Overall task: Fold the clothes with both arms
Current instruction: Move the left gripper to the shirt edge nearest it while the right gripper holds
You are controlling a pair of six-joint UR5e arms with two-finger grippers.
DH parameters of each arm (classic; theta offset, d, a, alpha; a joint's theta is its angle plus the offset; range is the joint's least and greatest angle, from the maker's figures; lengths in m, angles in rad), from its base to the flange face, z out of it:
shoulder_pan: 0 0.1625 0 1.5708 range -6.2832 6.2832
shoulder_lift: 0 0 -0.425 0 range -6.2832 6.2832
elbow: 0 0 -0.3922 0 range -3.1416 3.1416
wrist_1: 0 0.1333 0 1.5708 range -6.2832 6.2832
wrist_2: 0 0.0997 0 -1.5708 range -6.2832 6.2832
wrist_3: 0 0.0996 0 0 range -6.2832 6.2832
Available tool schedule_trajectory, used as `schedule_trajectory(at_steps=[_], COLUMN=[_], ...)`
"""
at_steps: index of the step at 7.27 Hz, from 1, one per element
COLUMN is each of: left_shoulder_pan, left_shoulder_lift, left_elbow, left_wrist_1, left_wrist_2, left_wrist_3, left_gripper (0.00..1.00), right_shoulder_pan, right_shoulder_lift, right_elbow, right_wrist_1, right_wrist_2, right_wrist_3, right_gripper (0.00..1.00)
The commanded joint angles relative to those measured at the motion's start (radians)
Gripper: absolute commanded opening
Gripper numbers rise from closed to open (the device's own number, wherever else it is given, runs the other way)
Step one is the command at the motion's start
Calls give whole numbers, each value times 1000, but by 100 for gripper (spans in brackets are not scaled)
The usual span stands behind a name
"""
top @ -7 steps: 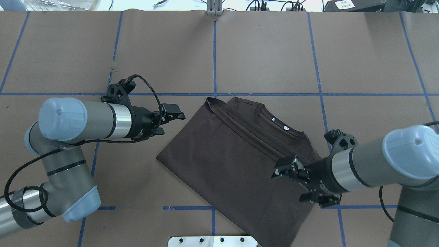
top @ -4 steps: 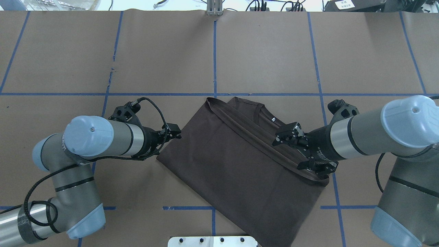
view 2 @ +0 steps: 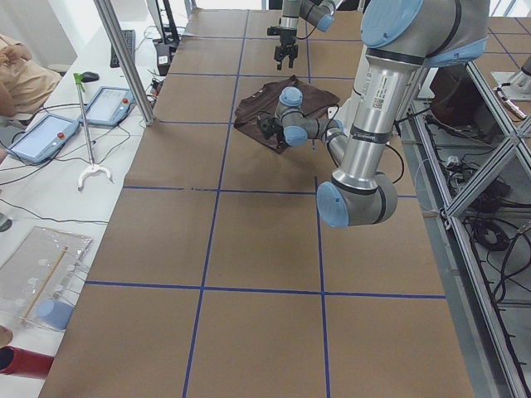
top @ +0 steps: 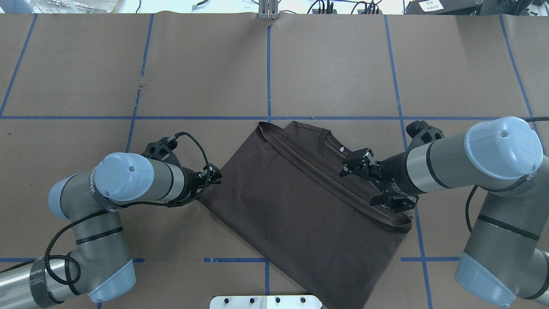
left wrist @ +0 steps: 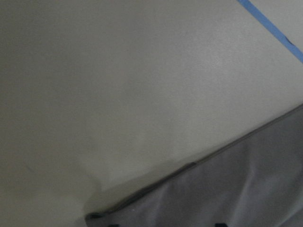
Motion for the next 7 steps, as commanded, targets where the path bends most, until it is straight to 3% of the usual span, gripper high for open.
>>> schedule_trajectory(at_steps=[1, 3, 7], left_shoulder_pan=[4, 6, 6], left_shoulder_lift=[1, -4, 1], left_elbow=[14, 5, 4], left_wrist_1=[18, 76, 106], left_wrist_2=[-3, -3, -3], left_wrist_3=[0, -2, -9], left_gripper=[74, 72, 56], right_shoulder_pan=[0, 0, 0], right_shoulder_lift=[4, 18, 24], right_elbow=[-5, -7, -16], right_wrist_1=[0, 0, 0], right_wrist_2=[-2, -2, -3], right_wrist_3=[2, 3, 6], right_gripper=[100, 100, 100])
